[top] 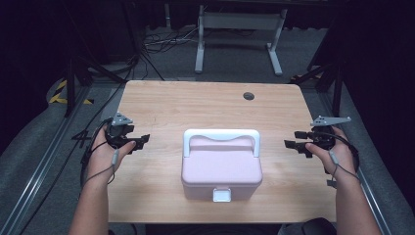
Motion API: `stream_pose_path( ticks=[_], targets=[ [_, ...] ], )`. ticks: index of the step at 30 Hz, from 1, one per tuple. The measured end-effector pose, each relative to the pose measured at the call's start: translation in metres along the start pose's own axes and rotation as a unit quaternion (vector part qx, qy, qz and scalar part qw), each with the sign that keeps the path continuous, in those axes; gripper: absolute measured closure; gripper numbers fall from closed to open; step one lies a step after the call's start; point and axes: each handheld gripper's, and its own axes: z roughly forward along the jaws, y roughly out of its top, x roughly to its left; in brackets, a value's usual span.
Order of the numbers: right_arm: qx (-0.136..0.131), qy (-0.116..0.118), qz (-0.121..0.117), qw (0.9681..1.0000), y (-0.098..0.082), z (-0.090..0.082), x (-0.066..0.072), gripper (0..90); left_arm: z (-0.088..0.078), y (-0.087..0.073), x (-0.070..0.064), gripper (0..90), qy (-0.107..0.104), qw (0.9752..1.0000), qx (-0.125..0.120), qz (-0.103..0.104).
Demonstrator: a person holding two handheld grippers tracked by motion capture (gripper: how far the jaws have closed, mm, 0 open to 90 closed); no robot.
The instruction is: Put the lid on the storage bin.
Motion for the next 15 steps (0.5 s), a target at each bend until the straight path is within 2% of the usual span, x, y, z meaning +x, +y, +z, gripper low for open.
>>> stream_pose_path(
  ticks=[6, 10, 15],
  targets=[
    [0.03, -0.002, 0.0, 0.9995, -0.005, 0.014, -0.002, 32.5, 0.004, -0.003, 0.002, 31.1, -0.004, 0.9999, 0.009, -0.003],
    [0.057, -0.006, -0.004, 0.9983, -0.009, 0.025, -0.002, 31.7, 0.01, -0.006, 0.004, 30.8, -0.009, 0.9997, 0.024, -0.007],
    [0.078, -0.009, -0.004, 0.9969, -0.014, 0.036, -0.003, 31.4, 0.016, -0.008, 0.001, 30.3, -0.013, 0.9992, 0.039, -0.003]
  ],
)
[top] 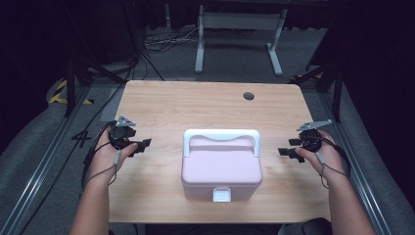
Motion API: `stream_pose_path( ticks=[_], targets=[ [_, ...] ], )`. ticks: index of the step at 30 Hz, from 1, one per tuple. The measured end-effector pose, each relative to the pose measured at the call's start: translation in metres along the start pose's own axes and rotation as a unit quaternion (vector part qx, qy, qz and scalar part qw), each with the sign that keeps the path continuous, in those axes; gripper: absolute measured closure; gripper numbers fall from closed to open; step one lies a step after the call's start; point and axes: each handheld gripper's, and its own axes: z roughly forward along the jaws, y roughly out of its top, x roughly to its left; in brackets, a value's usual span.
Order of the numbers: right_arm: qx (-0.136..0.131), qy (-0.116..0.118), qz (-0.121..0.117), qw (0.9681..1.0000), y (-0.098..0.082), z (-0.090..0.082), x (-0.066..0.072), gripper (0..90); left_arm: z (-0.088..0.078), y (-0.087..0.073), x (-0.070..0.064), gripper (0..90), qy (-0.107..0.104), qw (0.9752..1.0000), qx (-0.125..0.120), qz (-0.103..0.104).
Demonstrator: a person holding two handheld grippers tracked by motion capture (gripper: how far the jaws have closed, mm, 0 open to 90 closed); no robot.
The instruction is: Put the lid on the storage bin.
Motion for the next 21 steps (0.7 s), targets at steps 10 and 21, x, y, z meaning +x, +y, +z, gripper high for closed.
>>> stream_pose_path(
  ticks=[10, 21],
  targets=[
    [0.035, 0.0, -0.002, 0.9994, -0.005, 0.019, 0.0, 31.2, 0.005, -0.001, -0.002, 29.6, -0.005, 0.9998, 0.017, 0.007],
    [0.053, -0.001, -0.009, 0.9985, -0.007, 0.029, 0.004, 31.1, 0.01, -0.002, -0.004, 29.1, -0.013, 0.9992, 0.034, 0.017]
  ],
)
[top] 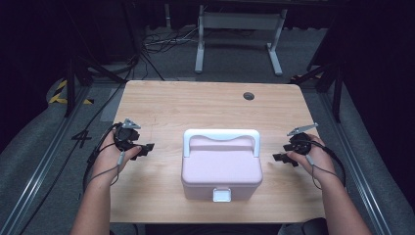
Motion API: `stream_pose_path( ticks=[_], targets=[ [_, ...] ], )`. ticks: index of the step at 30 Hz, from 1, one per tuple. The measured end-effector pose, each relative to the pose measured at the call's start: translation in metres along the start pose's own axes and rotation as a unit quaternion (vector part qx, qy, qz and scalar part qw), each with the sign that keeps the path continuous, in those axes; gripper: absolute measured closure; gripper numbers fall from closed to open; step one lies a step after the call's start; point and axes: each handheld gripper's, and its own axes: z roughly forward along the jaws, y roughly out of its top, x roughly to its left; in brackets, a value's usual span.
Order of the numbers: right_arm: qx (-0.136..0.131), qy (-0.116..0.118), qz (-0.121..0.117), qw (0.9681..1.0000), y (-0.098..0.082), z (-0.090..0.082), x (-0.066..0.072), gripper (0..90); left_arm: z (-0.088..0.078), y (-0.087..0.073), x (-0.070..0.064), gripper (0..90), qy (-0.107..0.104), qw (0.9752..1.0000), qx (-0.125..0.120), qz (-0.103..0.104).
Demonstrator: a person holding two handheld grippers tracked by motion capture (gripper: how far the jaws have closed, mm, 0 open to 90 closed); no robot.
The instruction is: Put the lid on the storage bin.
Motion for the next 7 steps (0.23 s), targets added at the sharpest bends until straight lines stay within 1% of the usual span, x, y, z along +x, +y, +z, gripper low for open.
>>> stream_pose_path(
  ticks=[2, 4, 6, 7],
  targets=[
    [0.002, 0.001, 0.001, 1.0, -0.0002, 0.0006, 0.001, 31.0, 0.0004, 0.0003, -0.0005, 29.1, 0.0, 1.0, 0.002, 0.001],
    [-0.004, 0.004, -0.002, 1.0, 0.0, 0.0006, 0.0011, 31.1, 0.0004, 0.0005, -0.0012, 29.1, -0.003, 1.0, 0.003, 0.0],
    [-0.011, 0.013, -0.002, 0.9998, 0.0002, 0.0004, -0.0001, 31.4, 0.0, 0.001, -0.0014, 29.1, -0.003, 1.0, 0.002, 0.006],
    [-0.016, 0.019, 0.003, 0.9997, 0.0003, 0.0002, -0.0006, 31.4, 0.0, 0.001, -0.0014, 29.1, -0.003, 1.0, 0.002, 0.006]
  ],
)
